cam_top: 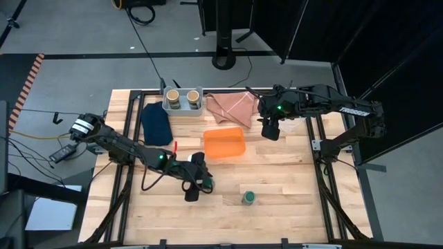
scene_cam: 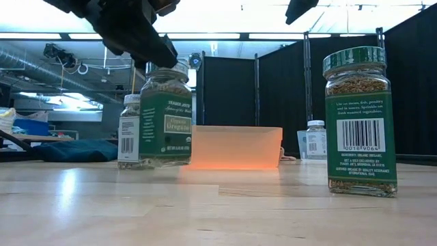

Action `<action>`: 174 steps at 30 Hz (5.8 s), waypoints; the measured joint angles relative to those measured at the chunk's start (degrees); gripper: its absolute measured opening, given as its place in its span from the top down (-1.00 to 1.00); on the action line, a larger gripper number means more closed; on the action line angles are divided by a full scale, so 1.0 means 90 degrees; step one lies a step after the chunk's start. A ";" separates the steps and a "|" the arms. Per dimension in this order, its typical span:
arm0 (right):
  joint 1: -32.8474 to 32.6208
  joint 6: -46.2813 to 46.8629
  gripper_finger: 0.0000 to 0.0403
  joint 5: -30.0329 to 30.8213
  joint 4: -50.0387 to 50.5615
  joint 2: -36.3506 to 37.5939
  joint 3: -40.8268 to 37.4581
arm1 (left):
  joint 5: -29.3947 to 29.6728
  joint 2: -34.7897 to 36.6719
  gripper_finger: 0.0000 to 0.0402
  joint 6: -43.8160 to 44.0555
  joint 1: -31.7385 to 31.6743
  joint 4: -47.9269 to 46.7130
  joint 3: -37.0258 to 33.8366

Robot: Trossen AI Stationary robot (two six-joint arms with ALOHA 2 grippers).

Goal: Sort spices by type
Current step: Put the green seasoning bottle into the orange bin, then put the white seasoning bottle into the transparent bin

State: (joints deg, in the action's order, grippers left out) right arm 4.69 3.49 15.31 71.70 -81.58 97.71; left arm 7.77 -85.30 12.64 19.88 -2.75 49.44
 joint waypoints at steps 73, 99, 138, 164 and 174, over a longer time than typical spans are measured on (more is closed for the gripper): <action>0.0000 0.0000 -0.08 0.0032 -0.0002 -0.0002 0.0000 | 0.1997 -0.0068 0.00 0.1663 -0.2245 -0.0876 0.0983; 0.0000 -0.0015 -0.08 0.0029 -0.0146 -0.0002 0.0000 | 0.0781 -0.0734 0.00 0.1834 -0.2999 -0.0206 0.0521; 0.0000 -0.0207 -0.27 -0.0173 -0.0165 0.0000 0.0000 | 0.0661 -0.0193 -0.44 0.1489 -0.2990 -0.0893 0.0979; -0.2126 0.0625 -0.45 -0.0333 -0.0957 -0.0314 0.0002 | 0.0413 0.0248 -0.44 -0.0391 -0.2444 -0.3997 0.5379; -0.2708 0.1501 -0.43 -0.0155 -0.0966 -0.1416 0.0002 | 0.0415 0.0245 -0.44 -0.0798 -0.1340 -0.4973 0.7180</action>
State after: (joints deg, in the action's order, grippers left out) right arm -19.68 17.00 13.91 63.00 -94.33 97.73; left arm 11.51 -83.09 5.46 7.82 -47.51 114.06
